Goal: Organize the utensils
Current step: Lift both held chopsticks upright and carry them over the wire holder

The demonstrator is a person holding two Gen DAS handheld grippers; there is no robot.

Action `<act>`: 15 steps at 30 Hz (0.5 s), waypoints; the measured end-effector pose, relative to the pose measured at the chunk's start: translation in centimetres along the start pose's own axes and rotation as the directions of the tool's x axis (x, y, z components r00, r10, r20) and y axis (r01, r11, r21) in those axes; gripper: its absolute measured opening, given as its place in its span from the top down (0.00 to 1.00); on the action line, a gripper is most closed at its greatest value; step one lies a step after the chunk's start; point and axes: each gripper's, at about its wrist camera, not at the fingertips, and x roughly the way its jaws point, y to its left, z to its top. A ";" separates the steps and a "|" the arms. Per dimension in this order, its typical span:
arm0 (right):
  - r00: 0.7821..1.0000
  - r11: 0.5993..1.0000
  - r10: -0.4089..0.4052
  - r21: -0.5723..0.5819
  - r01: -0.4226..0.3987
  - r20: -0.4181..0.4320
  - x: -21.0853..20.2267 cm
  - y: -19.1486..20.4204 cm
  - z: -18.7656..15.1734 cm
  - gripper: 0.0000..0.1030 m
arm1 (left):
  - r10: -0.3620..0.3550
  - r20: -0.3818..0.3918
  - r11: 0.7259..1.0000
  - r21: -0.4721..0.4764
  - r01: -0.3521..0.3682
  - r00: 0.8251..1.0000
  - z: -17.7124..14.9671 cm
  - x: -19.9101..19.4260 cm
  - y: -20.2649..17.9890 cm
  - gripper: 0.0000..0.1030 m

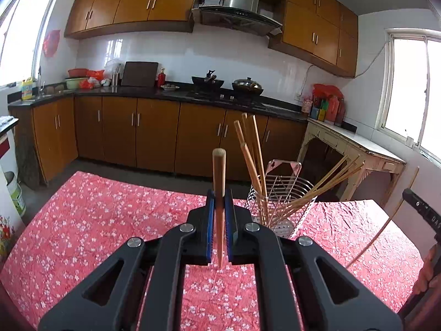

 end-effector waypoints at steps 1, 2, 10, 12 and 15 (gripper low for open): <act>1.000 1.000 0.012 0.005 -0.012 0.000 0.0 0.1 0.4 0.93 | -0.001 0.002 1.000 0.002 0.001 1.000 0.2 0.0 -0.1 0.93; 1.000 1.000 0.025 0.011 -0.025 0.001 -0.1 0.2 0.8 0.93 | -0.001 0.007 1.000 0.006 0.001 1.000 0.5 -0.1 -0.4 0.93; 0.993 0.994 0.104 0.023 -0.106 0.047 0.0 2.4 4.7 0.93 | -0.040 0.077 0.999 0.023 0.038 0.996 3.6 -1.1 -2.6 0.93; 0.990 0.993 0.117 0.020 -0.119 0.078 0.1 3.3 6.1 0.93 | -0.058 0.107 0.998 0.016 0.057 0.993 5.1 -1.6 -3.6 0.93; 0.984 0.991 0.128 0.012 -0.130 0.128 0.7 4.5 8.3 0.93 | -0.067 0.161 0.998 0.007 0.066 0.985 7.3 -1.9 -5.0 0.93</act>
